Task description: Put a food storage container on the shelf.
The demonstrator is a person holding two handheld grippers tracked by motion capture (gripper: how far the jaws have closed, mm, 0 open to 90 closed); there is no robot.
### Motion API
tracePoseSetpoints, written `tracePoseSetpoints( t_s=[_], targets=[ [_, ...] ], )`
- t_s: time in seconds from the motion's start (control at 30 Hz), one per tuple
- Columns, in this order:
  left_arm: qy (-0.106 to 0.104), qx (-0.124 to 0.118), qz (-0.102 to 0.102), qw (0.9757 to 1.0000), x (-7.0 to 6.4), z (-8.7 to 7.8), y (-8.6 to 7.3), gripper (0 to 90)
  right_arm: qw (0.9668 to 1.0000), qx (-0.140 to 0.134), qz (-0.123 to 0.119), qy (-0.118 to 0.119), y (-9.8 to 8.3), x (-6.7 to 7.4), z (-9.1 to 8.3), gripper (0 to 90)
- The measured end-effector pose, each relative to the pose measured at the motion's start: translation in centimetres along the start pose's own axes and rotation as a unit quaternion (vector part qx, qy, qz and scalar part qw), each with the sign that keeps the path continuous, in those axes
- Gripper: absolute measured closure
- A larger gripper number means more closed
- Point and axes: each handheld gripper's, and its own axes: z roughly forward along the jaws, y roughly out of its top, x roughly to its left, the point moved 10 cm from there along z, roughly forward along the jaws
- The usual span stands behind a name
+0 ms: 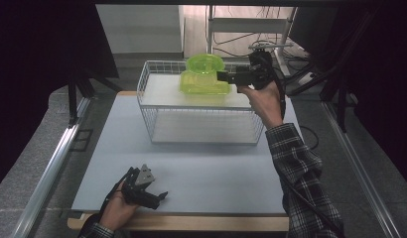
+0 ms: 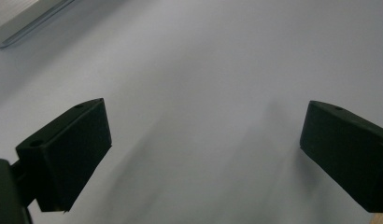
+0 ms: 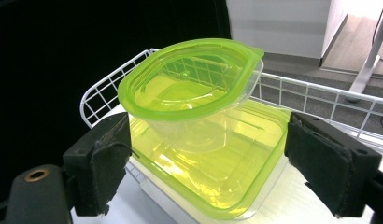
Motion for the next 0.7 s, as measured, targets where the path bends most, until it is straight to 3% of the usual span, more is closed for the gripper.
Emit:
tracePoseSetpoints(
  t_s=[0.43, 0.7],
  targets=[
    [-0.011, -0.013, -0.018, 0.9997, 0.1, -0.3, 0.3, 2.1, 0.9996, 0.007, -0.027, -0.006, -1.8, -0.3, -0.5, 8.0],
    [-0.03, -0.04, -0.043, 0.9978, 0.1, -0.8, 0.8, 1.9, 0.999, 0.006, -0.044, -0.004, -2.5, -0.1, -0.8, 5.7]
  ],
)
